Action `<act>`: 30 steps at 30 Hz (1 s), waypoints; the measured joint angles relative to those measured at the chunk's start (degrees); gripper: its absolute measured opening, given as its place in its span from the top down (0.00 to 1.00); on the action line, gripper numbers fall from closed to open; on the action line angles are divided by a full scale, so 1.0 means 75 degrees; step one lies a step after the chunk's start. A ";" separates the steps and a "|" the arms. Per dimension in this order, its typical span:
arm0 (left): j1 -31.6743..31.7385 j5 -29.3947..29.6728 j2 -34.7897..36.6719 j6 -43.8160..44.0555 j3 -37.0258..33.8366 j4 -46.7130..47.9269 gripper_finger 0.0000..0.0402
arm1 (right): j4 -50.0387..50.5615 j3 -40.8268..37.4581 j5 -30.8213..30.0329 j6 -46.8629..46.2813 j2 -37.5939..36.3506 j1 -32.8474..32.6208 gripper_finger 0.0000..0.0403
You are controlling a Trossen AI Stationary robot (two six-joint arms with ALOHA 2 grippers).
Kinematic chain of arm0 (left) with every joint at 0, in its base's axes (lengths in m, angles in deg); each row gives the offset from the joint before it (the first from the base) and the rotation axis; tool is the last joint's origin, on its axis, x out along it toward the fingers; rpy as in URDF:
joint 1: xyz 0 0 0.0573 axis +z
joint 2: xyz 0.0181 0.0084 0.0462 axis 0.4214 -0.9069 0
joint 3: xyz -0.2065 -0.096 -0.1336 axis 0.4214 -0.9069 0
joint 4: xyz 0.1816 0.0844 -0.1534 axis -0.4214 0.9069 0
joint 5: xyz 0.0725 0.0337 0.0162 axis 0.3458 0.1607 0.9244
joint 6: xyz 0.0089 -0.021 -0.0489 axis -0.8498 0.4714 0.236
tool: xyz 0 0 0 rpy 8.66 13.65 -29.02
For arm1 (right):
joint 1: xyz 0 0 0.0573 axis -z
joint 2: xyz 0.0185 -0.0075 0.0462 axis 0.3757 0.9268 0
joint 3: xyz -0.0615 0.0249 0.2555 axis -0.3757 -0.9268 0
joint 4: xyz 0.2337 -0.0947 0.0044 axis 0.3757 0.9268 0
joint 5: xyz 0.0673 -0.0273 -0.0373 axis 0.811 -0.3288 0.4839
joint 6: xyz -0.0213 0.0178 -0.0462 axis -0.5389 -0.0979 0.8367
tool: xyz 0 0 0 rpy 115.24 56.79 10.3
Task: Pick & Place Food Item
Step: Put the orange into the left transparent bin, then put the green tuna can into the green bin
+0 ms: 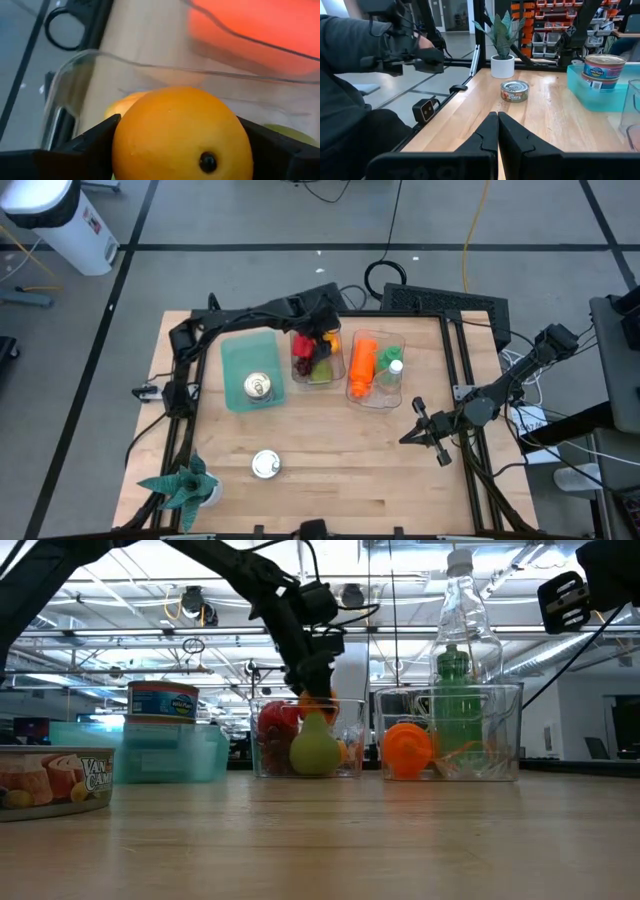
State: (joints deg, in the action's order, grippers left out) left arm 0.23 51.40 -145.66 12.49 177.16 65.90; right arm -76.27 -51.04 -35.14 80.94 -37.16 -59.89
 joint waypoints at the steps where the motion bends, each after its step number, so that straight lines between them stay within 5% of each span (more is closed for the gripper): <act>1: 0.0021 0.0041 -0.0013 0.0151 -0.0001 0.0001 0.19 | 0.0000 0.0000 -0.0005 0.0019 0.0000 0.0000 1.00; 7: 0.0177 -0.0850 0.0106 0.0711 0.0000 0.0370 0.11 | 0.0003 0.0000 -0.0194 -0.0005 0.0000 0.0000 1.00; 11: 0.0116 -0.0534 0.0373 0.0922 0.0006 0.0590 0.02 | 0.0000 0.0000 -0.0207 -0.0030 0.0000 0.0000 1.00; 22: -0.0320 -0.0153 0.2307 0.0790 0.0006 0.1261 0.05 | 0.0054 0.0000 -0.0221 0.0029 0.0003 0.0000 1.00; 26: -0.0899 -0.1550 0.3540 0.1074 0.0020 0.2572 0.17 | 0.0053 0.0000 -0.0236 0.0390 0.0003 0.0000 1.00; 30: -0.2395 -0.0666 0.4408 0.2180 0.0020 0.3842 0.43 | -0.0006 0.0000 -0.0611 0.0759 0.0003 0.0000 1.00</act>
State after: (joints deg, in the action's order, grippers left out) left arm -17.73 46.40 -112.60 28.84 177.32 94.72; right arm -76.31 -51.04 -39.72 86.63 -37.14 -59.89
